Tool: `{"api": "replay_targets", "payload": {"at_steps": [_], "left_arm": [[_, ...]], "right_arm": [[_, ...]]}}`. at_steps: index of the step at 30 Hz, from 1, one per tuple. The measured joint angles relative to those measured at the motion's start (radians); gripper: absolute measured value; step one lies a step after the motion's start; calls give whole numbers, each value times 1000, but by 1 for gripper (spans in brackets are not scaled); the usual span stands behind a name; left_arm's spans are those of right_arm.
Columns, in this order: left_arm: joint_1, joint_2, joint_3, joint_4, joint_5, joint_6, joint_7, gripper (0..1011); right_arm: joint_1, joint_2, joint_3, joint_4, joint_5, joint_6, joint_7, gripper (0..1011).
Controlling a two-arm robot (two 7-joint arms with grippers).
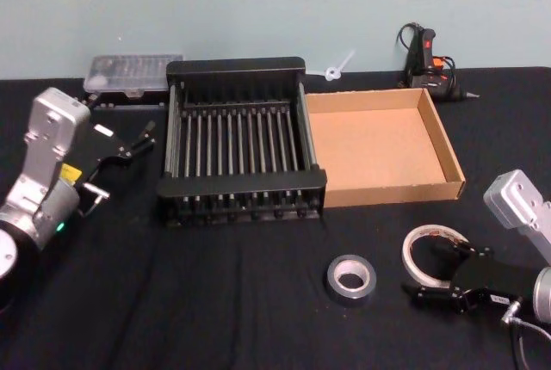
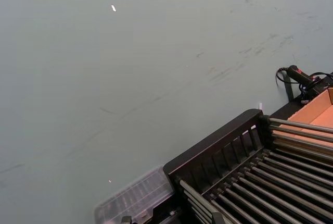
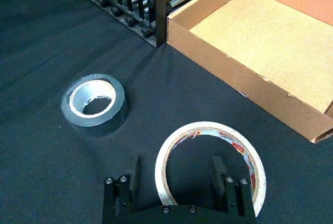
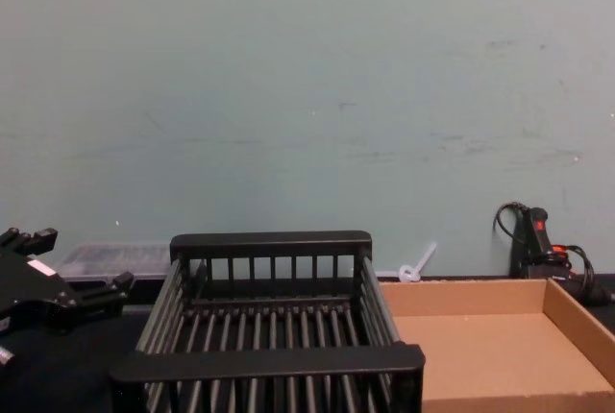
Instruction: Pick up the white tape and place it into the black box , Pick up the silver tape and place it into the brown box.
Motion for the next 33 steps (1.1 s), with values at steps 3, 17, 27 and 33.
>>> {"api": "replay_targets", "payload": {"at_steps": [3,17,27,33], "left_arm": [[0,0,0,0,0,0,0,1001],[0,0,0,0,0,0,0,1001],[0,0,0,0,0,0,0,1001],[0,0,0,0,0,0,0,1002]], "right_arm": [[0,0,0,0,0,0,0,816],[0,0,0,-1,0,-1,-1,400],[0,0,0,-1,0,-1,-1,105],[0,0,0,-1,0,-1,-1,96]]}}
